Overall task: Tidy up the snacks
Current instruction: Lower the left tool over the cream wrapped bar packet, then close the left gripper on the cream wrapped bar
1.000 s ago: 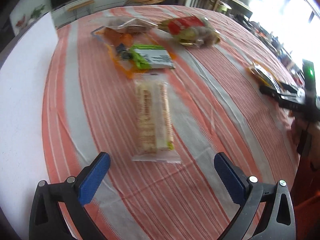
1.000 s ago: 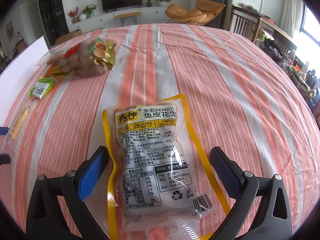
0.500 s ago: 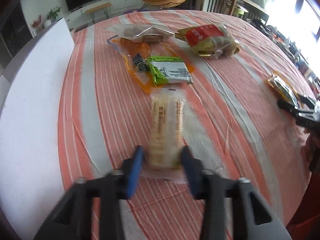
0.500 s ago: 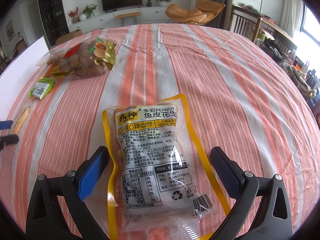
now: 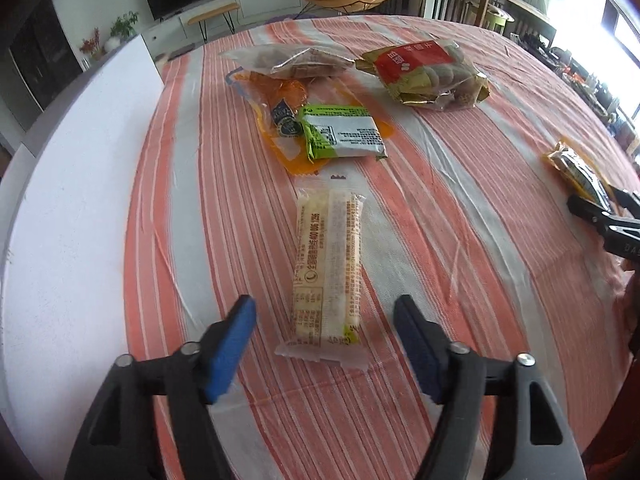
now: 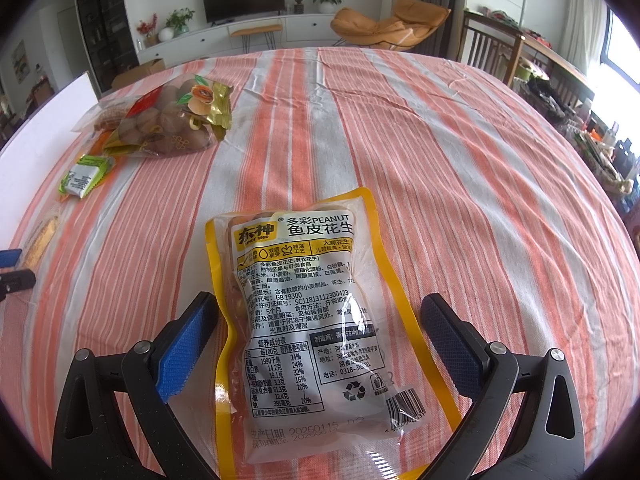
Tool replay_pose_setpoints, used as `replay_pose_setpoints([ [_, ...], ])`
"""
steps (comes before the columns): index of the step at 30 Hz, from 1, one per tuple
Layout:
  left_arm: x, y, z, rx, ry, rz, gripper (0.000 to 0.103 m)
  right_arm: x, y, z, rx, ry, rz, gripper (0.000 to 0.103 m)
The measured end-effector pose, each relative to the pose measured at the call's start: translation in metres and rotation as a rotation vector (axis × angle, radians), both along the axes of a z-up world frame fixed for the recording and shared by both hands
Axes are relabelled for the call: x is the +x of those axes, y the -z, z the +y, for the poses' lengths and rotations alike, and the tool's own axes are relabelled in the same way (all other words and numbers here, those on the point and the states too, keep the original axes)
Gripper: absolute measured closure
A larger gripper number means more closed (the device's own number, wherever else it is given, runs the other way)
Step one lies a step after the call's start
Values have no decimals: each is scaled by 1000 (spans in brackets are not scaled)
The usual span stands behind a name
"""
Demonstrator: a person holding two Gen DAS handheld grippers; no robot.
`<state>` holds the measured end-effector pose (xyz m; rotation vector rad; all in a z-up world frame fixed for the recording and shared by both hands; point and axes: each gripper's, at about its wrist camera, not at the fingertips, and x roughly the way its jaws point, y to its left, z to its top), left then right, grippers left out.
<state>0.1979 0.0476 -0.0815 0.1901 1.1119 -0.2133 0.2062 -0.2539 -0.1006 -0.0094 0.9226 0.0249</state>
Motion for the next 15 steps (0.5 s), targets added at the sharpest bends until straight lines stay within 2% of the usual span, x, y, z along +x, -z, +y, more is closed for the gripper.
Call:
replay_pose_setpoints([
  [9,8,2,-1,-44,-36,2,30,0,0,0,0,0,0,1],
  [10,9,2,0,-63,-40,6,36,0,0,0,0,0,0,1],
  [11,8,1,0,-61,-43,-5,52,0,0,0,0,0,0,1],
  [13,9,-2,1,-56,-43,-14,73,-1,0,0,0,1,-1,1],
  [15,10,-1,2,-64,-56,-8,73,-1,0,0,0,1,-1,1],
])
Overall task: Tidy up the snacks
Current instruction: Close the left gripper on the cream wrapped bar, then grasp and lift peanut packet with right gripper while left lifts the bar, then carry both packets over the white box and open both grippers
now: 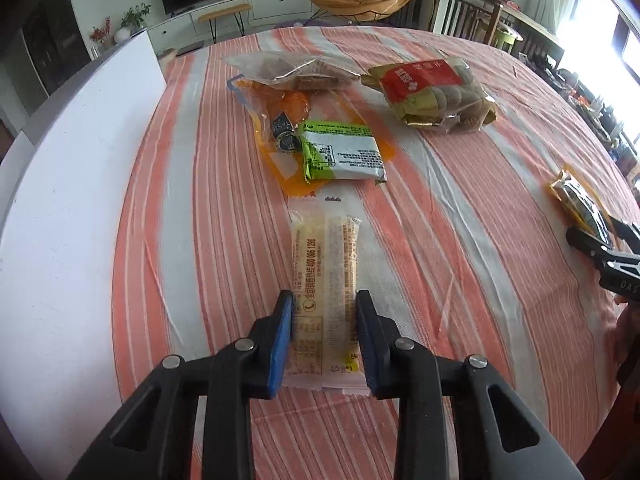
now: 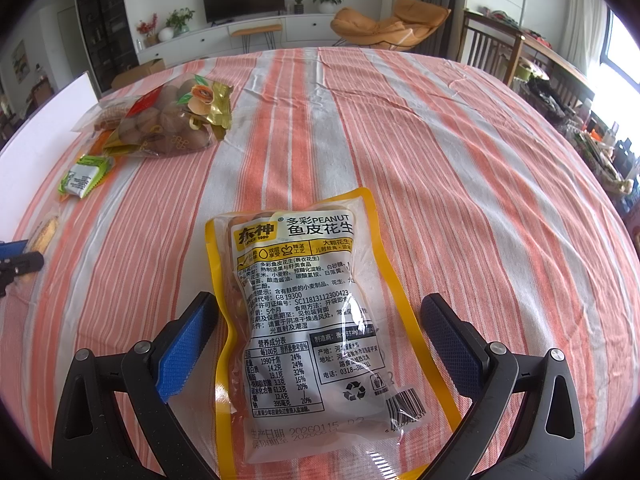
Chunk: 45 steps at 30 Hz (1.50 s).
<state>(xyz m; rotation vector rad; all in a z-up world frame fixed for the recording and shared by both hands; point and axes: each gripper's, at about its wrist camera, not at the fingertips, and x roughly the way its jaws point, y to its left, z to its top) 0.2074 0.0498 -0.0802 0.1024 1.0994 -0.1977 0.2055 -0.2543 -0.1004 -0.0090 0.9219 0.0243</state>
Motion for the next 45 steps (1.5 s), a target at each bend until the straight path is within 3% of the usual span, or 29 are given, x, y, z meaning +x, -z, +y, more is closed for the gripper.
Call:
replay_pose_setpoints([
  [4,-8,1,1,-3,-24,-19,73,0,0,0,0,0,0,1],
  [14,-52,-12,13,-133,-49,-54,73,1,2,1,5,-10,7,0],
  [20,-74,-18,18,-163,-45,-76,73,38,-8,-6,74,-116,264,0],
  [22,-78,-21,20,-180,-49,-78,73,49,-7,-2,45,-145,316,2],
  [23,-81,-23,22,-192,-56,-81,73,52,-6,2,15,-165,330,5],
  [25,-88,-31,30,-228,-66,-91,73,53,-10,9,-46,-194,347,36],
  [26,-91,-34,33,-241,-69,-97,73,52,-16,9,-44,-180,361,45],
  [29,-96,-51,46,-291,-88,-122,73,49,-32,9,5,-169,375,46],
  [33,-101,-92,77,-352,-118,-193,73,43,-76,22,233,-193,292,46],
  [35,-102,-112,103,-345,-156,-233,73,45,-109,50,338,-241,244,46],
  [39,-106,-137,172,-267,-293,-289,73,45,-174,165,483,-447,180,46],
  [43,-110,-135,238,-174,-427,-276,73,33,-210,299,581,-656,176,45],
  [45,-111,-125,265,-129,-487,-243,71,26,-213,355,588,-730,180,36],
])
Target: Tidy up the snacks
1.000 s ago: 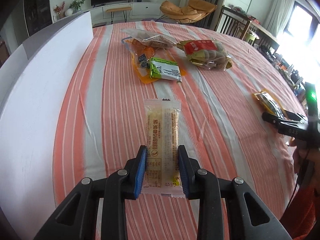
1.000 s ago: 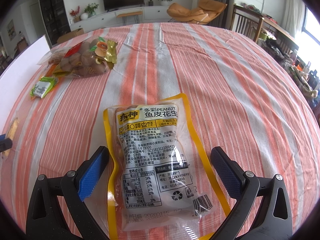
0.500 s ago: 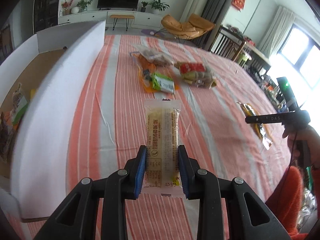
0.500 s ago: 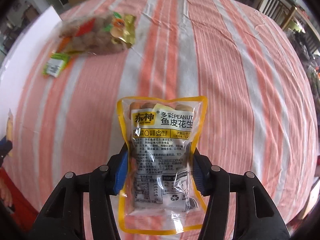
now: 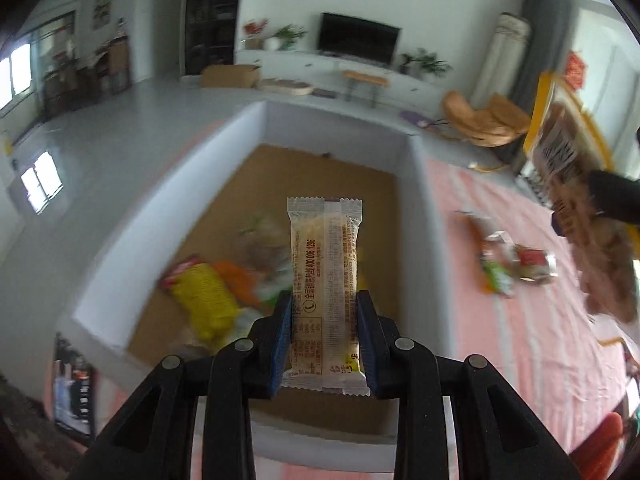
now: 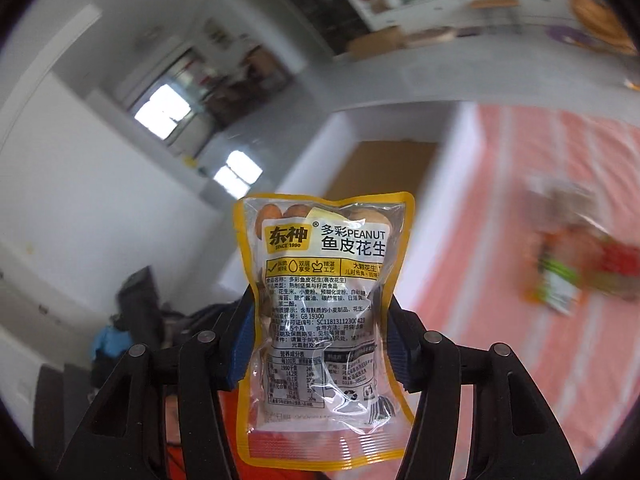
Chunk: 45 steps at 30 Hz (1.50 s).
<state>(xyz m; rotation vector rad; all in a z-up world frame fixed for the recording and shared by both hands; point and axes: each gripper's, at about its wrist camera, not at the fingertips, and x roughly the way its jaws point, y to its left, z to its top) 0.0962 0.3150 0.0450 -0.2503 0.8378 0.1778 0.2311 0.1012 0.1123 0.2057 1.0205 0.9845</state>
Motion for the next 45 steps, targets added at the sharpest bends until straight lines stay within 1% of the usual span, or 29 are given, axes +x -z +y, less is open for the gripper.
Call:
replay_pose_setpoints([
  [1,-1,7,14,10,-36,30,58,-3,3,26,-3,-25,-6,32],
  [2,-3,13,23,16,-64,48,34,-5,9,49,-11,-51,0,17],
  [3,-7,17,30,21,-90,50,23,-6,18,70,-29,-72,17,9],
  [4,-15,20,38,25,-117,35,13,-6,26,82,-54,-70,31,9],
  [5,-24,23,44,20,-142,16,11,-6,34,90,-77,-55,39,9],
  [7,-34,27,49,-14,-161,1,11,-4,43,89,-80,-23,24,9],
  [8,-39,28,47,-34,-161,-13,11,-4,46,81,-82,-3,-5,9],
  [10,-46,25,33,-41,-134,-41,11,-8,53,53,-109,32,-69,9],
  [11,-47,23,22,-37,-108,-55,11,-9,58,37,-139,54,-111,9],
  [13,-48,13,-15,-44,-25,-91,11,-13,75,-3,-247,116,-228,9],
  [15,-49,7,-53,-70,80,-116,10,-16,103,-47,-391,187,-317,9],
  [16,-49,5,-76,-84,141,-123,10,-16,119,-68,-459,219,-335,9],
  [18,-45,4,-127,-112,263,-118,5,-17,152,-119,-584,288,-323,9],
  [19,-41,5,-146,-123,306,-110,2,-17,162,-147,-620,322,-307,9],
  [20,-36,10,-171,-134,363,-94,2,-20,174,-176,-647,372,-290,9],
  [22,-24,26,-211,-116,430,-46,2,-28,184,-217,-662,452,-273,9],
  [24,-9,49,-246,-71,456,6,2,-34,188,-256,-657,533,-252,9],
  [26,7,74,-269,-39,457,55,3,-42,190,-278,-642,585,-236,9],
  [28,22,95,-282,-16,444,95,3,-49,193,-290,-614,628,-233,7],
  [29,25,103,-292,9,435,104,3,-52,195,-296,-600,645,-230,7],
  [30,32,109,-298,44,426,109,3,-56,196,-313,-583,653,-220,6],
  [32,40,122,-302,95,420,103,3,-51,197,-319,-585,670,-210,3],
  [36,47,132,-306,176,425,84,3,-54,198,-331,-585,680,-199,1],
  [37,49,135,-305,177,426,91,3,-45,203,-341,-586,681,-199,1],
  [39,51,138,-297,157,427,82,3,-40,207,-343,-586,681,-198,1],
  [42,57,141,-295,138,414,81,2,-41,207,-343,-586,681,-198,1],
  [45,61,143,-294,140,401,87,0,-40,207,-343,-586,681,-198,1],
])
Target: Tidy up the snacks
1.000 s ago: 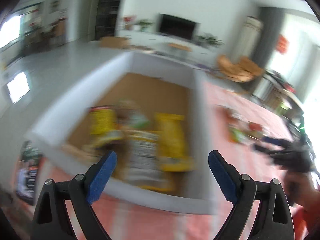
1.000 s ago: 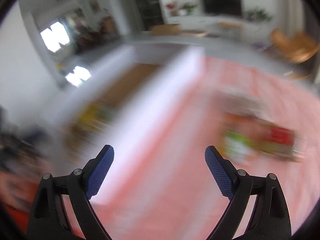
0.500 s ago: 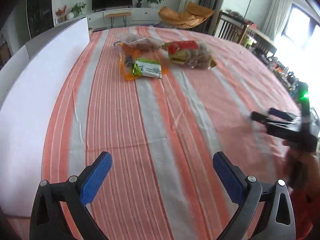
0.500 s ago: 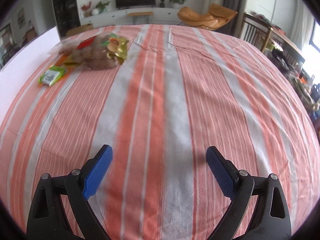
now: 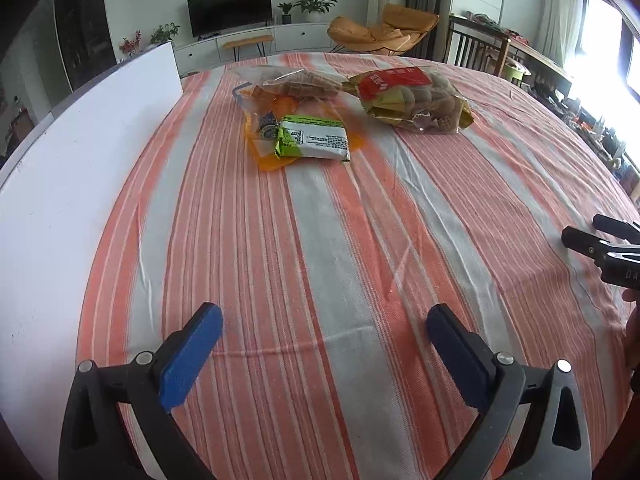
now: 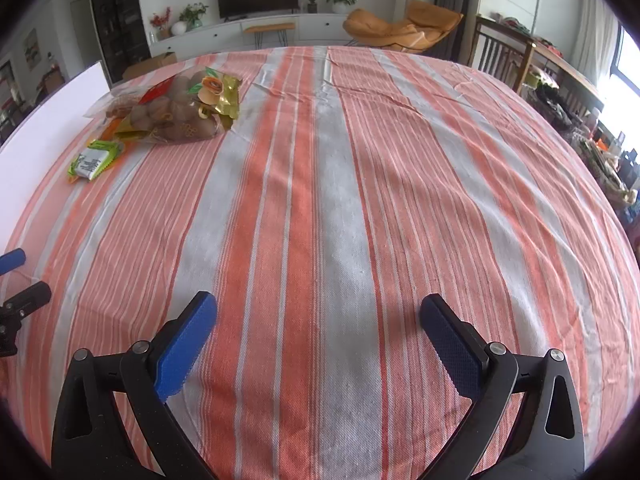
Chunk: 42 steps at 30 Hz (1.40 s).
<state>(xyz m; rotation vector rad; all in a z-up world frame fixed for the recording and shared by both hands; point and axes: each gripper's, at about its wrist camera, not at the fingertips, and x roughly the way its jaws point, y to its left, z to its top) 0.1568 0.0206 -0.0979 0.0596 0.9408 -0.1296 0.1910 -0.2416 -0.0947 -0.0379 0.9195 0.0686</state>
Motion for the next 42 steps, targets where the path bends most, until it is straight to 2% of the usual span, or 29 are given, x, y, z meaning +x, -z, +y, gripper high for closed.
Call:
replay_pose_setpoints([
  [34,1,-1,2,2,-12,4,0,4,2,-3,2,2,1,0],
  [39,-6,0,13,0,-36,15,0,4,2,-3,2,2,1,0],
  [42,-2,-2,17,1,-36,62,0,4,2,-2,2,2,1,0],
])
